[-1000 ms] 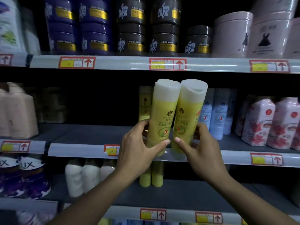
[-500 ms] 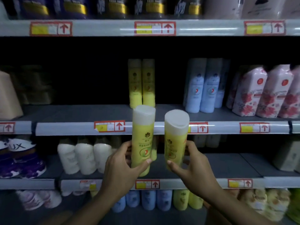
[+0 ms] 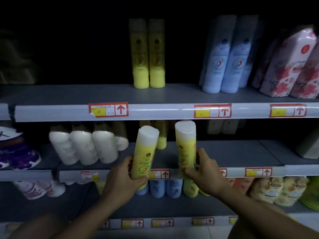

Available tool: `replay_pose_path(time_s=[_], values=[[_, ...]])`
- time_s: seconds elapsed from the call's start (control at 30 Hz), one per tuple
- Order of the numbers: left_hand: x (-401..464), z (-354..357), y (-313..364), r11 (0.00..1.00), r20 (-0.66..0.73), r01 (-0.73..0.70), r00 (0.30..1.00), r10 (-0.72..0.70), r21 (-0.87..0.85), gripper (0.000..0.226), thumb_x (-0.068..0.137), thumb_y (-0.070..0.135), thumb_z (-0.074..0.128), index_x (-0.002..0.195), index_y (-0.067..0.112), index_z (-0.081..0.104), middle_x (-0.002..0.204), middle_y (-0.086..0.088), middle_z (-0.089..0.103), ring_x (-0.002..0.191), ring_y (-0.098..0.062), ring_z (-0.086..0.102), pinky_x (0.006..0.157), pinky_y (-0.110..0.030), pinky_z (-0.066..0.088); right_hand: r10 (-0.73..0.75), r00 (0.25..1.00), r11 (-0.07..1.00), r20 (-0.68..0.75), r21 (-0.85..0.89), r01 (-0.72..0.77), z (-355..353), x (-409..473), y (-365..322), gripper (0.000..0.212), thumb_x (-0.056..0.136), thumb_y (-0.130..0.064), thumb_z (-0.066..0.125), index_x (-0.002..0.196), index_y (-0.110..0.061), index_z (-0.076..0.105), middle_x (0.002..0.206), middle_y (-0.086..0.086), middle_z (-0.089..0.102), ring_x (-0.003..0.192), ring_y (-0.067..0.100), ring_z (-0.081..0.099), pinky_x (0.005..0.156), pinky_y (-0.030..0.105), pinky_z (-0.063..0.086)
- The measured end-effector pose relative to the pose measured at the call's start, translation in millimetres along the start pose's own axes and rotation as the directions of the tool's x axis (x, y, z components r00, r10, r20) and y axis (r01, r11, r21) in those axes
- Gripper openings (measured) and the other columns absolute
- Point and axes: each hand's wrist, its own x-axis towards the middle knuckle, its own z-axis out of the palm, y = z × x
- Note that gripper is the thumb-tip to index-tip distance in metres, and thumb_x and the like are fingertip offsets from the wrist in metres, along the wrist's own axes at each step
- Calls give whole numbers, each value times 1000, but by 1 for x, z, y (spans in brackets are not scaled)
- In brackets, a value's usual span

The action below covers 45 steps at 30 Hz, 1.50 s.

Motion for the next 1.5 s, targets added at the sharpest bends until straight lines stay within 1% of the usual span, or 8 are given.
replay_pose_path(time_s=[0.13,0.27,0.4,0.77,1.03,1.23,1.43,1.5], values=[[14,4,-3,999,6,18,1000,-18,30,46,62,51,83,102,38,64,89,21,74,81,0,71,71,-44,62,11,1000,1000,-13,10,-11,9,19,1,47,82,-36,82,117,-21,54,100,-4,67,95,23,67,73,33,48],[38,6,3,1000,-30,20,999,-20,16,41,72,35,91,104,31,65,90,17,74,80,5,69,73,-38,62,18,999,998,-50,65,-14,14,46,-4,45,83,-37,84,114,-18,58,102,-3,71,94,19,68,80,42,57],[64,12,8,1000,-81,15,997,-16,-10,44,73,37,93,105,31,64,91,18,73,80,6,69,72,-29,61,40,996,995,-82,97,-32,21,74,-5,48,83,-36,85,115,-17,56,104,0,70,95,21,69,81,46,59],[98,55,-24,994,-183,71,979,-86,-87,45,69,48,89,100,34,60,95,12,72,85,-6,71,75,-43,63,135,982,982,-133,153,-114,64,122,13,42,85,-39,82,103,-11,56,101,8,69,97,27,67,83,48,56],[107,67,-28,1000,-197,19,980,-22,-20,49,66,54,82,103,33,59,105,5,62,91,-16,68,77,-46,62,128,986,988,-110,97,-117,72,143,20,41,85,-44,80,79,-6,68,77,8,71,76,25,69,65,38,53],[107,68,-26,1000,-212,25,977,-22,8,48,69,44,86,104,27,59,104,3,60,91,-18,66,77,-42,59,128,985,986,-115,126,-113,75,148,21,39,83,-43,81,87,-5,76,82,10,76,80,27,74,75,48,61],[108,69,-25,997,-212,68,975,-73,-30,55,65,41,85,108,28,54,106,3,65,92,-14,66,77,-41,59,131,986,980,-105,164,-113,73,151,19,27,86,-27,81,98,-4,77,93,8,76,90,21,73,79,34,57],[108,69,-24,997,-218,69,973,-74,-30,54,65,38,86,107,27,54,105,3,64,91,-14,65,76,-39,58,117,987,982,-106,161,-99,73,152,20,25,86,-25,81,101,-5,78,96,9,77,93,21,73,84,36,58]])
